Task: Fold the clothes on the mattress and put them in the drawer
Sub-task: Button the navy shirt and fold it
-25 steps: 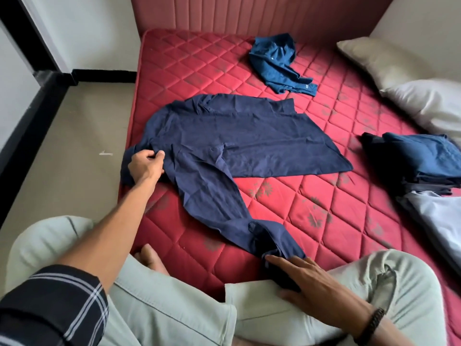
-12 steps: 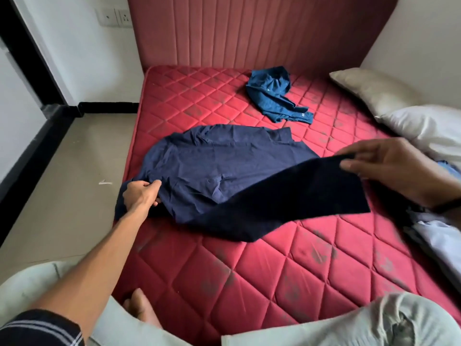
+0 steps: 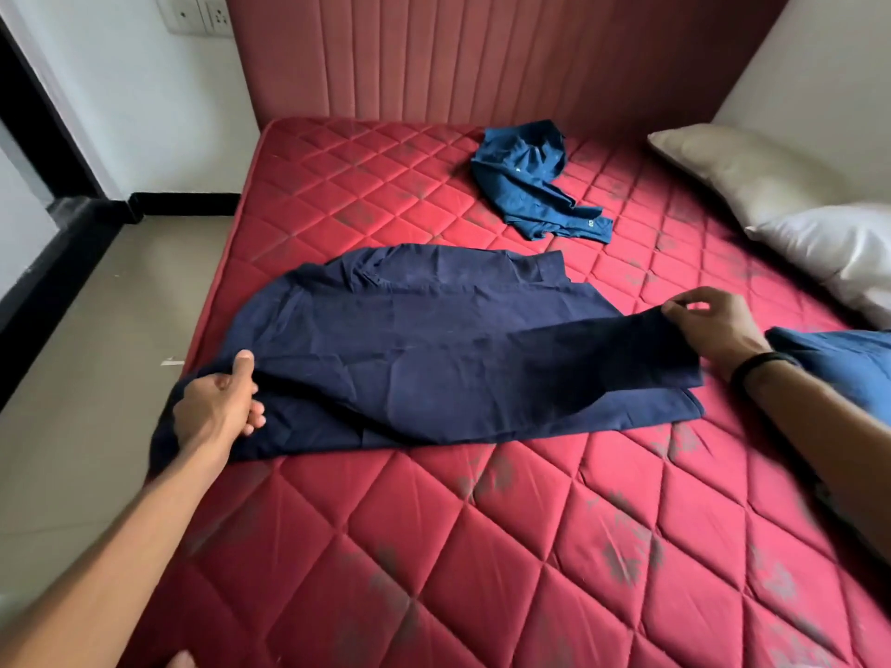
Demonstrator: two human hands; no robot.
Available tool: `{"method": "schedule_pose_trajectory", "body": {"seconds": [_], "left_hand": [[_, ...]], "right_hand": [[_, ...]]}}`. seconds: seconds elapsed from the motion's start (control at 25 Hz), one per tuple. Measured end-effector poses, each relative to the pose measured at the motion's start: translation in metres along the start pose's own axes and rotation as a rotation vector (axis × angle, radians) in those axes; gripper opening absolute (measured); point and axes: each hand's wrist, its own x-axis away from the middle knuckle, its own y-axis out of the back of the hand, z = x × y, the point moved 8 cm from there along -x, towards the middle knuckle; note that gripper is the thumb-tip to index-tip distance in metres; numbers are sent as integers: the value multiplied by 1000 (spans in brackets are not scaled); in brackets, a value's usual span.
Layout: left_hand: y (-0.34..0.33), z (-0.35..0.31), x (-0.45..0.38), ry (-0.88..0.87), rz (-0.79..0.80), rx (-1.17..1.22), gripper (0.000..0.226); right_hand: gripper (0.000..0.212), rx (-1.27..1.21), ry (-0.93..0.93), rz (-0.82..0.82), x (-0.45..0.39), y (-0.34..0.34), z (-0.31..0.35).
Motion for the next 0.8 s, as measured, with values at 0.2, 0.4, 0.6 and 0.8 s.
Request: {"method": "schedule_pose_trajectory", "body": {"seconds": [0.2,0.4,0.6,0.8], "left_hand": [[-62,-27,101,-47,377,10,65],[-112,-25,132,71,446,152,36],[-96,-36,126,-36,449,377,8],[-82,-21,127,-102,264,88,21]], "right_hand": [[47,-49,-187,332,-10,-72,-70],[43,-165,-188,271,-28,-77,-102],[35,-348,-161,145,-36,-72,-108],[37,112,308,-166,7,-83,-55]]}}
